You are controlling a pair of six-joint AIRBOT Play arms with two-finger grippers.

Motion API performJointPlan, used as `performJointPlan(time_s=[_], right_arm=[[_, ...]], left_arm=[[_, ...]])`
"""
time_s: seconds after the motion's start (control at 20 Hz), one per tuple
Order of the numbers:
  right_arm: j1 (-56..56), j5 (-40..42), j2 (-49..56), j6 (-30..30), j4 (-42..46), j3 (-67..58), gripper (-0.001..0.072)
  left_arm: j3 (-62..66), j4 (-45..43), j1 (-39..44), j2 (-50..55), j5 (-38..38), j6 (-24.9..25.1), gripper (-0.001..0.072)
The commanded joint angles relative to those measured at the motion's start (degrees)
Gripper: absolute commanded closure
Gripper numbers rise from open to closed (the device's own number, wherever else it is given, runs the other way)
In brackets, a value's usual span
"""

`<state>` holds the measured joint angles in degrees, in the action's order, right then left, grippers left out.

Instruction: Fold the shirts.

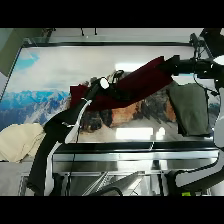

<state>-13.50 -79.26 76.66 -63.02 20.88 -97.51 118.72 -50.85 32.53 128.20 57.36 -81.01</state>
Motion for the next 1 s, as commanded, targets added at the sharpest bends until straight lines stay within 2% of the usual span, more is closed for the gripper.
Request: performJointPlan(time_s=[0.0, 0.15, 0.25, 0.45, 0.7, 0.95], right_arm=[[-0.11, -0.76, -2.47, -0.52, -0.61, -0.46, 0.069], [-0.11, -0.46, -2.45, -0.63, -0.59, -0.55, 0.069], [-0.09, -0.5, -2.47, -0.66, -0.59, -0.63, 0.069], [0.59, -0.74, -2.49, -0.87, -0.57, -0.61, 0.069], [6.03, -0.11, -2.49, -0.87, 0.11, -0.61, 0.069], [23.32, 13.6, -0.66, -4.48, 9.92, -0.2, 0.069]], left_arm=[[1.95, 1.62, 3.82, 3.13, -0.74, -1.33, 0.0693], [1.97, 8.76, 5.33, 2.62, 1.14, 2.54, 0.0693], [1.97, 13.57, 5.7, 2.62, 1.75, 3.28, 0.0693], [1.95, 13.9, 2.64, -0.68, 8.46, 2.95, 0.0693], [1.92, 11.34, -12.83, -14.23, 26.25, 2.45, 0.0694], [1.86, 11.58, -33.18, -27.76, 28.0, -0.31, 0.0693]])
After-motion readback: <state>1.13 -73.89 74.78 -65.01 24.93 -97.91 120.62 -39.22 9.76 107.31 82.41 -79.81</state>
